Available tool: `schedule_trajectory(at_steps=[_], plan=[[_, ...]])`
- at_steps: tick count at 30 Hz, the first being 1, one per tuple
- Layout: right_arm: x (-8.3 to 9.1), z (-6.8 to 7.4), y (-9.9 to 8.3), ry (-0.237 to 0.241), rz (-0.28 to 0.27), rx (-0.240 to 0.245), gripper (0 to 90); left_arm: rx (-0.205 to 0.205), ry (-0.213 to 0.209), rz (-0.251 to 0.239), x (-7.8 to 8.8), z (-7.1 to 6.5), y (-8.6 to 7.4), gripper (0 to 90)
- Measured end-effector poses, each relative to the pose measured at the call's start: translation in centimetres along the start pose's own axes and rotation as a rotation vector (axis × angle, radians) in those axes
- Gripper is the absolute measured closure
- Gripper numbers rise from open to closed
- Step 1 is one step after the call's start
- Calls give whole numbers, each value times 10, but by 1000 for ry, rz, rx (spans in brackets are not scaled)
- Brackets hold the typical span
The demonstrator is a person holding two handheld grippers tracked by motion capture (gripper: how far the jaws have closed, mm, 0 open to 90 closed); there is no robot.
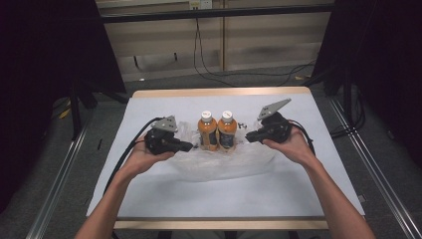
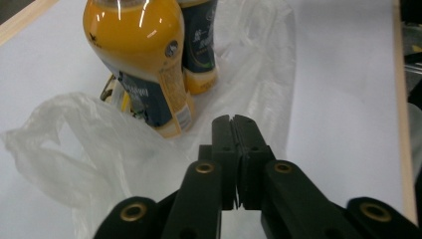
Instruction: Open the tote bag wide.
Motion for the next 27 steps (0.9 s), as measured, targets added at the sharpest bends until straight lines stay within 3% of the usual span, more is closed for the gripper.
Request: schedule_trajectory(at_steps=[1,5,7,9,13,14,16,19,20,22,27], plan=[[-7,-3,2,-16,25,3,871,7,-2,-12,-7,3,2,900],[-29,-12,4,-43,103,28,900,48,32,121,-36,28,-7,900],[-40,-17,1,-61,144,40,900,85,33,147,-47,38,-14,900],[-54,-20,-9,-61,210,38,900,116,42,198,-57,46,-23,900],[-80,-24,-36,-60,340,67,900,126,29,273,-71,48,-39,886],[-83,-24,-40,-52,352,77,900,120,27,296,-73,49,-43,861],[-82,-24,-41,-44,348,78,900,127,22,288,-73,49,-46,838],[-78,-23,-44,-42,385,136,881,117,33,318,-68,50,-50,790],[-76,-22,-45,-51,400,168,837,108,32,331,-66,50,-52,759],[-73,-22,-48,-57,415,192,801,119,43,344,-61,51,-56,729],[-65,-24,-56,-55,445,218,783,111,27,361,-51,49,-66,715]])
Point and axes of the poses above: each handheld gripper's, and its own axes: x roughly backward along the jaws, y roughly out of its top, z roughly to its left, the point moved 9 cm from there along -x, roughly forward along the jaws, and after that the axes turned 8 degrees about -y, right-handed, at the moved point
